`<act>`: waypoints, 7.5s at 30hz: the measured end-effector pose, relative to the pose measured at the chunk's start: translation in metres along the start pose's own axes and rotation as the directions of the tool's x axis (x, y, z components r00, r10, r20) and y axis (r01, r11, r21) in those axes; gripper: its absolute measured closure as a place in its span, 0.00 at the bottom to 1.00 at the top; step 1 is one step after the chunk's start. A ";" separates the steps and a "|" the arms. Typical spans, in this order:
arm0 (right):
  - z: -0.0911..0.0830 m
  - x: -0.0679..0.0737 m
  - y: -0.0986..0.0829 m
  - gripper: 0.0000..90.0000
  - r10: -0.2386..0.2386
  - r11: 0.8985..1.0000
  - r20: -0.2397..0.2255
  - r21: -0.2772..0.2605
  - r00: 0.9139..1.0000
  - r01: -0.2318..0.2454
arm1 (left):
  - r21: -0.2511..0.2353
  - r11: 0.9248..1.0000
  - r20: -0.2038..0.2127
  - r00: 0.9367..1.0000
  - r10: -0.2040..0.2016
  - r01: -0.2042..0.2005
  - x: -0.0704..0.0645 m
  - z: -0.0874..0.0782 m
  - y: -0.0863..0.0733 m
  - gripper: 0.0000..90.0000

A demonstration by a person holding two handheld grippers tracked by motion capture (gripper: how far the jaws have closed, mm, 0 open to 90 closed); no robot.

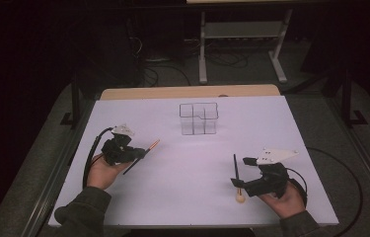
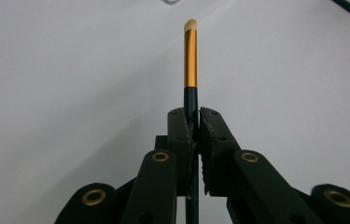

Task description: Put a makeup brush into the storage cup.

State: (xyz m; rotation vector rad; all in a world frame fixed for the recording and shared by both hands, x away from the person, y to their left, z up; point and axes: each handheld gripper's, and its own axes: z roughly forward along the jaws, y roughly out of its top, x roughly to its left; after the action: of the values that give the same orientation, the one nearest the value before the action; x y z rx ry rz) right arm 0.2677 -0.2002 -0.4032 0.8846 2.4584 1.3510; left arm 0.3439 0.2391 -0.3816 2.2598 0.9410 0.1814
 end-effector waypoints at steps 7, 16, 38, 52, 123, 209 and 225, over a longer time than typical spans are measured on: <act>0.002 0.001 0.006 0.17 0.004 1.000 -0.016 0.002 1.000 -0.004 | -0.018 0.999 0.029 0.999 0.029 -0.029 -0.008 -0.004 0.000 0.93; 0.008 0.006 0.020 0.17 -0.005 1.000 -0.040 -0.007 0.999 0.005 | -0.053 0.997 0.071 0.996 0.052 -0.048 -0.022 -0.009 0.000 0.93; 0.029 0.015 0.040 0.17 -0.020 1.000 -0.112 0.011 0.994 0.021 | -0.102 0.985 0.159 0.975 0.154 -0.139 -0.061 -0.012 0.006 0.93; 0.038 0.018 0.055 0.19 -0.023 1.000 -0.157 0.010 0.987 0.025 | -0.125 0.978 0.190 0.964 0.188 -0.167 -0.073 -0.009 0.014 0.93; 0.073 0.015 0.080 0.83 0.068 0.990 -0.494 -0.072 0.867 -0.119 | -0.163 0.957 0.272 0.921 0.279 -0.242 -0.105 0.003 0.038 0.93; 0.033 -0.007 0.124 0.92 -0.055 0.996 -0.266 0.055 0.963 0.072 | -0.202 0.972 0.077 0.987 0.139 -0.121 -0.065 -0.026 -0.048 0.62; 0.028 -0.016 0.138 0.92 -0.061 0.994 -0.232 0.070 0.971 0.079 | -0.228 0.970 0.062 0.993 0.104 -0.088 -0.055 -0.031 -0.057 0.56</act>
State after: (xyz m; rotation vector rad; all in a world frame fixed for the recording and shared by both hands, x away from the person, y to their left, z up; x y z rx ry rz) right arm 0.3488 -0.1339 -0.3075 0.6838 2.7050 1.4124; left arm 0.2592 0.2477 -0.3879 2.0881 0.7340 0.2339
